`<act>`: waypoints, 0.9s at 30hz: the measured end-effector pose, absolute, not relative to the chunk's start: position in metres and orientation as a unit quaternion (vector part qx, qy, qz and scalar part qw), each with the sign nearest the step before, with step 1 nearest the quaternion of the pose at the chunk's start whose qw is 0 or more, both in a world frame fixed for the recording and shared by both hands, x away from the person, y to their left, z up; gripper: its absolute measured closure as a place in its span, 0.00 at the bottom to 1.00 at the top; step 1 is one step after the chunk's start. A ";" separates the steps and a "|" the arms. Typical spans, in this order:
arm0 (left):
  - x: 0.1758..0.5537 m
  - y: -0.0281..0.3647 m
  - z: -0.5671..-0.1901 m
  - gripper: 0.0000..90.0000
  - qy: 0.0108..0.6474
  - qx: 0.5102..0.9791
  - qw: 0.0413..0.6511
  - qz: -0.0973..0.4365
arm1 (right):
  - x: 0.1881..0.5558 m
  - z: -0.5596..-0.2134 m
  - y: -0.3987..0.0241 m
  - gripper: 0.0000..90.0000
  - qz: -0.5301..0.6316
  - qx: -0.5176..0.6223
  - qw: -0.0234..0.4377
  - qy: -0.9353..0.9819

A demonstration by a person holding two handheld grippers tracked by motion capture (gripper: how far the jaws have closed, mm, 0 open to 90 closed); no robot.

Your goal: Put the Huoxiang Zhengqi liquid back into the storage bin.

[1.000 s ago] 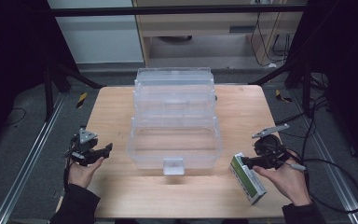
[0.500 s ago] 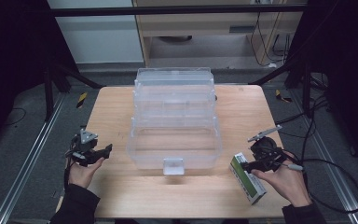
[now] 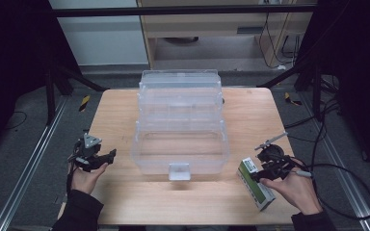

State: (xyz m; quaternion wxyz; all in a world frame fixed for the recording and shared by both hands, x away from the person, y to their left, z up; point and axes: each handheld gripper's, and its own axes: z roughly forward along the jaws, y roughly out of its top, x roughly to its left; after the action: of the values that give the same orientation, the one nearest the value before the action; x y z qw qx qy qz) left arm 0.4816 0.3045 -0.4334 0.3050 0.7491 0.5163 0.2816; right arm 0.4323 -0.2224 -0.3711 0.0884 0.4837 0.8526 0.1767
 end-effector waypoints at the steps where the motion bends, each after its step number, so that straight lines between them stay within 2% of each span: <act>1: 0.482 0.305 -0.433 0.41 0.516 0.749 0.305 0.282 | 0.432 -0.372 -0.222 0.48 0.176 0.484 0.086 0.853; 27: 0.483 0.303 -0.435 0.41 0.516 0.752 0.299 0.280 | 0.436 -0.394 -0.224 0.54 0.141 0.496 0.058 0.855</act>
State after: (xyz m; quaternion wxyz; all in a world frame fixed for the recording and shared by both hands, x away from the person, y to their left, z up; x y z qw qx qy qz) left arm 0.4826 0.3034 -0.4355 0.2990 0.7522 0.5164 0.2796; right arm 0.4359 -0.2236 -0.3940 0.0585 0.4955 0.8551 0.1412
